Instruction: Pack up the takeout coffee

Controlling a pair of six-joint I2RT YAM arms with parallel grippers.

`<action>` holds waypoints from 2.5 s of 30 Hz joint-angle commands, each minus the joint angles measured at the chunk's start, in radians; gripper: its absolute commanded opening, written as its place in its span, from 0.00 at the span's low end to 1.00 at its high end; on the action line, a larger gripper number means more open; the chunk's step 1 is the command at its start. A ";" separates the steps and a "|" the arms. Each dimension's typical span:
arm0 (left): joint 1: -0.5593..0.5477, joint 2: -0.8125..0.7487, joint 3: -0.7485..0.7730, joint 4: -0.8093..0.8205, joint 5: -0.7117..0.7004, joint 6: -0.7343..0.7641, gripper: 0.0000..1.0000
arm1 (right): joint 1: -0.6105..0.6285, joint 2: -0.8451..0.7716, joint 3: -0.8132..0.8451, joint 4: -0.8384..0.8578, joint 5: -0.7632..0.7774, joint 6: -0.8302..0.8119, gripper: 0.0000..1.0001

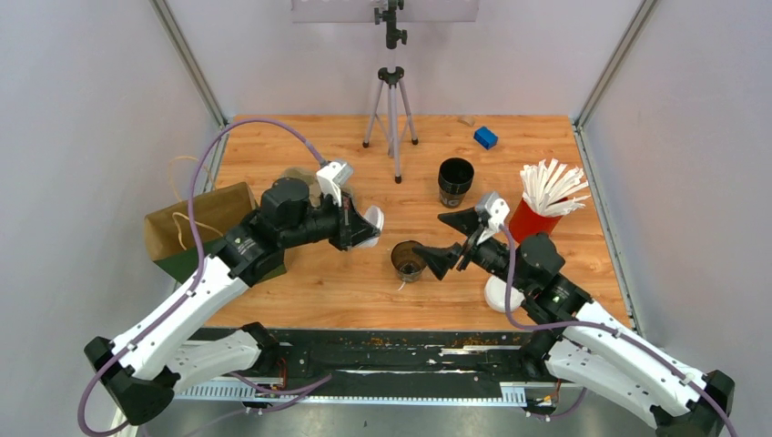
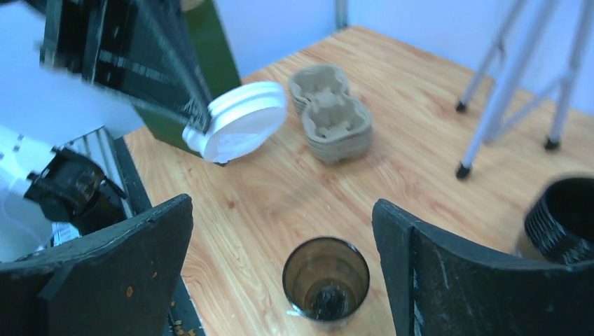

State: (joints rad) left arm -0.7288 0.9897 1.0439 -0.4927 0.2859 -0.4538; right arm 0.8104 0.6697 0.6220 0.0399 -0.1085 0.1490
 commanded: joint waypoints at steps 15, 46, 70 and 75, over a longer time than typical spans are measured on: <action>0.006 -0.099 -0.119 0.734 0.381 -0.656 0.00 | 0.023 0.059 -0.102 0.634 -0.319 -0.274 1.00; 0.006 -0.115 -0.191 0.776 0.385 -0.695 0.00 | 0.098 0.119 -0.050 0.589 -0.256 -0.313 0.82; 0.006 -0.113 0.048 0.089 -0.025 -0.169 1.00 | 0.099 0.037 0.001 0.199 -0.005 -0.182 0.70; 0.008 -0.092 0.081 -0.057 -0.222 0.011 1.00 | 0.099 0.046 0.130 -0.135 0.107 -0.093 0.70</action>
State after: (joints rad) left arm -0.7246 0.8780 1.0904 -0.3599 0.2726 -0.6582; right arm 0.9031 0.7181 0.6273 0.1822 -0.1253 -0.0402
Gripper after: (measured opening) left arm 0.997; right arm 0.745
